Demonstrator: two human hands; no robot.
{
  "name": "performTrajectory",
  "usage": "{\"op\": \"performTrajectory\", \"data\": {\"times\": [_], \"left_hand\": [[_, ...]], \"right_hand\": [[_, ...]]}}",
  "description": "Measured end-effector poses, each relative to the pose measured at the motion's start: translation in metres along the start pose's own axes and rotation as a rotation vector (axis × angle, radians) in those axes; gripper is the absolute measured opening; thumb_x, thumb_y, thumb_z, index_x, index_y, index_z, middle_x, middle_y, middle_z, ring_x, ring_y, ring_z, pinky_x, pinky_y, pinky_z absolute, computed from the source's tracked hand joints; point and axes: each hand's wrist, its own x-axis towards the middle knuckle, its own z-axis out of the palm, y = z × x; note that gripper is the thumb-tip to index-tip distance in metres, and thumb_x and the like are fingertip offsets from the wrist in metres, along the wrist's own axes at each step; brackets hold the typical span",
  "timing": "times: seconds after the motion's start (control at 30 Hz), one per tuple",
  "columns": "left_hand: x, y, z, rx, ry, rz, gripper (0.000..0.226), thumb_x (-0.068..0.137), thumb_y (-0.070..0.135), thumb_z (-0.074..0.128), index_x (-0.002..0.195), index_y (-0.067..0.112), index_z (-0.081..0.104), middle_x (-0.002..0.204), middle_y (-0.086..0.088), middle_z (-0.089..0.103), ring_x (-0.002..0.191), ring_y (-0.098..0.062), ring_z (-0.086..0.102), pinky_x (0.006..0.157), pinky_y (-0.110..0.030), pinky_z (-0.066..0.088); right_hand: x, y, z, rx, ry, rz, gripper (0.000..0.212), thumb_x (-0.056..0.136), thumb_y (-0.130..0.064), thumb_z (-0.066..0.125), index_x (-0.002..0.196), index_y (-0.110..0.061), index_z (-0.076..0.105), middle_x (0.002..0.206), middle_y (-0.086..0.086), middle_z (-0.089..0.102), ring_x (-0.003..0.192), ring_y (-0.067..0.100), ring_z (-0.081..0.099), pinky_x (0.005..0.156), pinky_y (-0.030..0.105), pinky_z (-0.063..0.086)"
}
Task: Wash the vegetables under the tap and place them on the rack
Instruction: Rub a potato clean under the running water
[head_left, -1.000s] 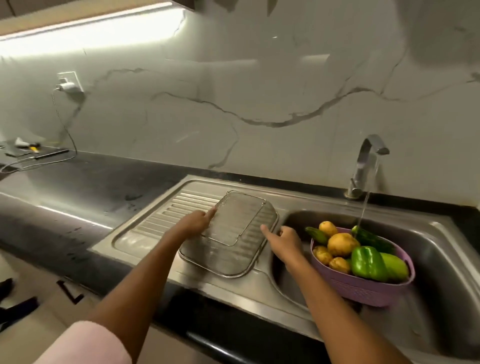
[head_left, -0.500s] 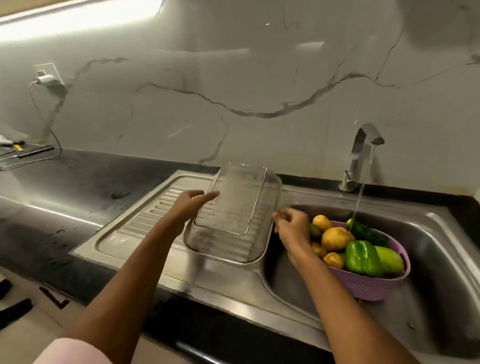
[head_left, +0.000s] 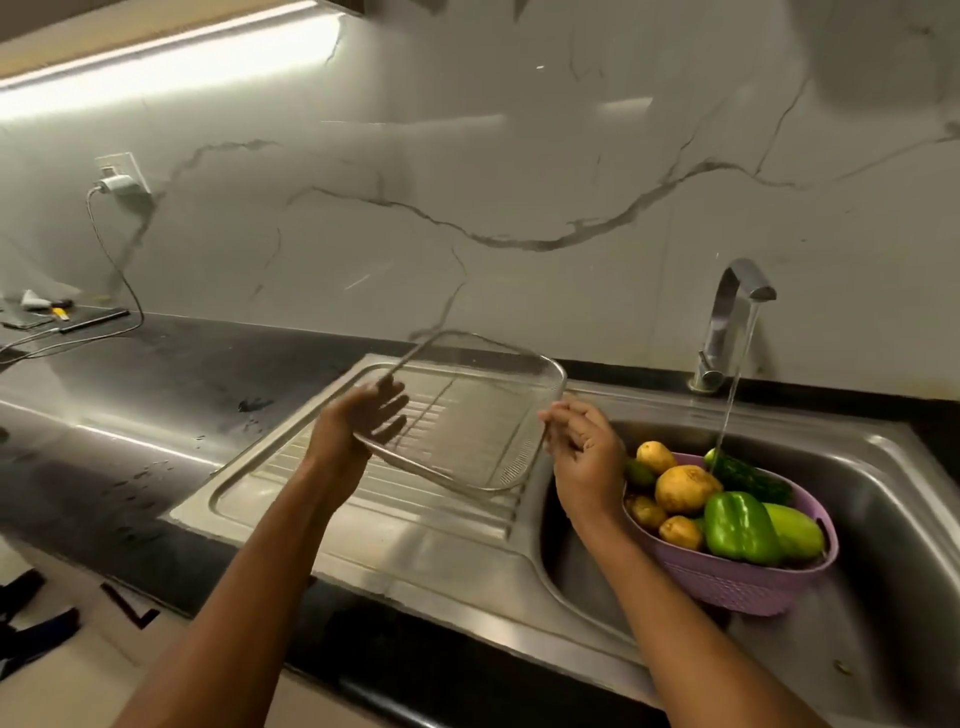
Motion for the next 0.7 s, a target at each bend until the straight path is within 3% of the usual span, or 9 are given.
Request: {"op": "performTrajectory", "data": {"times": [0.07,0.17,0.37,0.5,0.57,0.63,0.7], "left_hand": [[-0.002,-0.016,-0.010,0.068,0.072,-0.032,0.040,0.099,0.000,0.043,0.136,-0.007,0.058,0.131,-0.023,0.067,0.121,-0.036,0.066,0.102,-0.044,0.052],[-0.007,-0.038,-0.017,0.139,0.157,-0.070,0.040,0.100,-0.012,0.035,0.133,-0.010,0.057,0.126,-0.023,0.067,0.115,-0.035,0.067,0.096,-0.041,0.055],[-0.002,-0.053,-0.036,0.189,0.212,-0.115,0.038,0.099,-0.015,0.037,0.113,0.003,0.068,0.120,-0.018,0.072,0.116,-0.032,0.069,0.084,-0.033,0.056],[-0.004,-0.047,-0.031,0.246,0.210,-0.140,0.036,0.099,-0.016,0.038,0.110,0.003,0.068,0.122,-0.020,0.070,0.119,-0.034,0.067,0.091,-0.036,0.056],[-0.008,-0.045,-0.027,0.311,0.222,-0.136,0.033,0.100,-0.013,0.043,0.119,0.002,0.065,0.128,-0.021,0.067,0.118,-0.032,0.066,0.093,-0.035,0.056],[-0.013,-0.042,-0.021,0.507,0.271,-0.012,0.038,0.100,-0.006,0.055,0.136,0.005,0.059,0.138,-0.019,0.062,0.122,-0.028,0.062,0.101,-0.036,0.052],[-0.023,-0.036,-0.003,0.794,0.362,0.243,0.048,0.098,0.004,0.065,0.144,0.010,0.055,0.142,-0.012,0.060,0.130,-0.025,0.057,0.108,-0.039,0.045]], "right_hand": [[-0.003,0.006,0.001,-0.035,-0.048,0.042,0.018,0.093,0.001,0.069,0.105,-0.008,0.080,0.107,-0.018,0.065,0.100,0.008,0.070,0.085,0.042,0.063],[-0.006,0.013,0.007,-0.092,-0.121,0.077,0.028,0.090,0.011,0.068,0.100,-0.012,0.081,0.105,-0.018,0.065,0.103,0.009,0.069,0.092,0.040,0.061],[-0.007,0.019,0.013,-0.132,-0.200,0.079,0.031,0.091,0.011,0.066,0.104,-0.013,0.080,0.110,-0.017,0.066,0.108,0.007,0.068,0.098,0.032,0.058],[-0.009,0.021,0.011,-0.115,-0.217,0.076,0.033,0.091,0.011,0.066,0.106,-0.015,0.080,0.113,-0.013,0.067,0.109,0.009,0.068,0.097,0.034,0.059],[-0.010,0.021,0.009,-0.125,-0.234,0.078,0.040,0.090,0.013,0.064,0.111,-0.019,0.078,0.119,-0.009,0.068,0.114,0.010,0.067,0.099,0.036,0.059],[-0.012,0.019,0.006,-0.148,-0.223,0.059,0.046,0.089,0.011,0.064,0.117,-0.024,0.076,0.123,-0.009,0.067,0.116,0.010,0.066,0.099,0.038,0.059],[-0.012,0.015,0.001,-0.183,-0.181,0.049,0.043,0.090,0.004,0.064,0.121,-0.025,0.073,0.125,-0.009,0.065,0.113,0.010,0.067,0.095,0.037,0.060]]}}
